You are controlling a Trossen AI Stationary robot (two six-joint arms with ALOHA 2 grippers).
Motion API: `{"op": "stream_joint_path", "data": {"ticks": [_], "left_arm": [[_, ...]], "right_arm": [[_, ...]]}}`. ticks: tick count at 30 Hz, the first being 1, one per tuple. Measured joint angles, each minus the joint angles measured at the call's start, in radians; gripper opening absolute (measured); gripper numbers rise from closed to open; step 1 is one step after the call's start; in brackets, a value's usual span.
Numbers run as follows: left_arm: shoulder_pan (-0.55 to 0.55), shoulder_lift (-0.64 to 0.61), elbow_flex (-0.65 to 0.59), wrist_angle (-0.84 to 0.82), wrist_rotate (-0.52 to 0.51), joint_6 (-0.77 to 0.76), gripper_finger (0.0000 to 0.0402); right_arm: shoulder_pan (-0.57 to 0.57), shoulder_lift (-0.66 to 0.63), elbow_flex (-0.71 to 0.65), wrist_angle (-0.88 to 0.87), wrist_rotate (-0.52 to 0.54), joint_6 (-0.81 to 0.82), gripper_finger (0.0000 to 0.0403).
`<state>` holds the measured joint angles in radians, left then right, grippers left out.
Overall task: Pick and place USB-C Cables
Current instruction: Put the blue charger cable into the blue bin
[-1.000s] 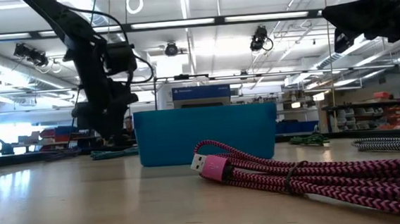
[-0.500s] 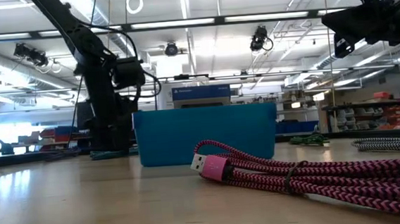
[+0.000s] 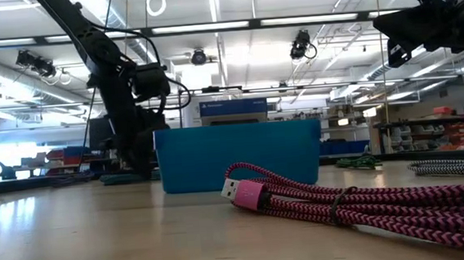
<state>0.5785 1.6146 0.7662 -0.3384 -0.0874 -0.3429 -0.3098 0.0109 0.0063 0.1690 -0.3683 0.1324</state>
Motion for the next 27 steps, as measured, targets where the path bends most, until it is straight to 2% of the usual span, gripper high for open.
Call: {"op": "stream_joint_path", "data": {"ticks": [6,11,14,18,21,23,27], "left_arm": [[-0.007,-0.021,0.039,-0.036,0.037,0.012,0.0024],[-0.045,-0.082,0.179,-0.148,0.029,0.015,0.0024],[-0.083,-0.119,0.279,-0.235,-0.024,0.017,0.0024],[-0.152,-0.137,0.39,-0.308,-0.068,-0.019,0.0024],[-0.219,-0.137,0.45,-0.295,-0.069,-0.078,0.0024],[-0.268,-0.134,0.467,-0.281,-0.081,-0.131,0.0024],[-0.374,-0.128,0.47,-0.263,-0.182,-0.238,0.0024]], "right_arm": [[0.0,0.0,0.0,0.001,0.0,0.033,0.0032],[0.0,0.0,0.0,0.001,0.0,0.033,0.0032],[0.0,0.0,0.0,0.01,0.0,0.031,0.0032],[0.0,0.0,0.0,0.02,0.0,0.031,0.0032],[0.0,0.0,0.0,0.025,0.0,0.033,0.0032],[0.0,0.0,0.0,0.025,0.0,0.033,0.0032],[0.0,0.0,0.0,0.028,0.0,0.033,0.0032]]}}
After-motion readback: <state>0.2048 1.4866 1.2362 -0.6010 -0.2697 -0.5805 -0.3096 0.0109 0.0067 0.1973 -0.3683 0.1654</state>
